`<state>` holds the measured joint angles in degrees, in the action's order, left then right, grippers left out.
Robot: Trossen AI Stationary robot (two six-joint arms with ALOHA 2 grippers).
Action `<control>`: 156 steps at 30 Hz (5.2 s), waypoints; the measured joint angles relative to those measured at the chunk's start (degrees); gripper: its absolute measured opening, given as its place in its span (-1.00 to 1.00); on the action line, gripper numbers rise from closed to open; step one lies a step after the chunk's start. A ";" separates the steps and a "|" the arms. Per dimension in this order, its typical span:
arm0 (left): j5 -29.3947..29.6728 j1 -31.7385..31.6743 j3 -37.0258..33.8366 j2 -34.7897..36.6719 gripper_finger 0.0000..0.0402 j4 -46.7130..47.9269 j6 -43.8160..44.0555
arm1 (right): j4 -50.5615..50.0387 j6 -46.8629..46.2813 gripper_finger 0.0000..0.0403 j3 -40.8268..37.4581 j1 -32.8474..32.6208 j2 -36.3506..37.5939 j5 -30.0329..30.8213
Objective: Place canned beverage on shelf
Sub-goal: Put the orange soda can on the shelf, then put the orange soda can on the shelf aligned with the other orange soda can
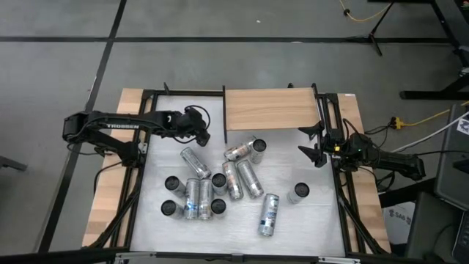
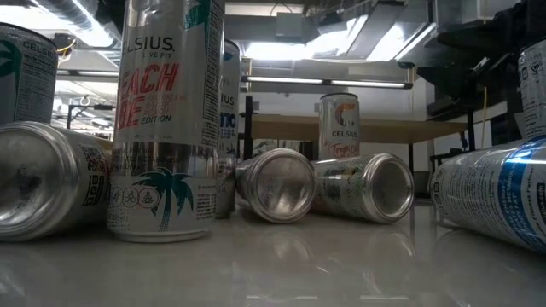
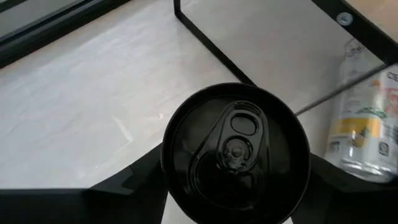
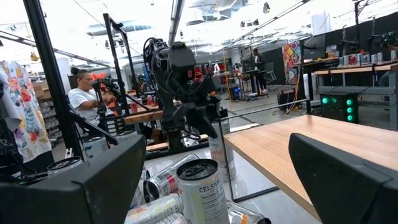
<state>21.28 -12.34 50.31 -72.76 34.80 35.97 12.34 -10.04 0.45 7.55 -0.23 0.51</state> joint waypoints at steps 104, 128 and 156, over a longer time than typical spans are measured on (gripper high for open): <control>-16.16 -19.46 63.84 -34.37 0.43 18.46 -39.59 | 1.22 -11.13 0.93 0.02 -0.02 0.00 -0.07; -18.49 -19.26 63.80 -34.37 0.50 18.27 -39.37 | 1.22 -11.13 0.93 0.02 -0.02 0.00 -0.05; -18.81 -19.15 63.80 -32.70 0.74 16.15 -39.62 | 1.22 -11.13 0.93 0.02 -0.02 0.00 -0.04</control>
<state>2.47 -31.48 114.10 -105.46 50.95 -3.65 13.56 -21.17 0.47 7.53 -0.23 0.47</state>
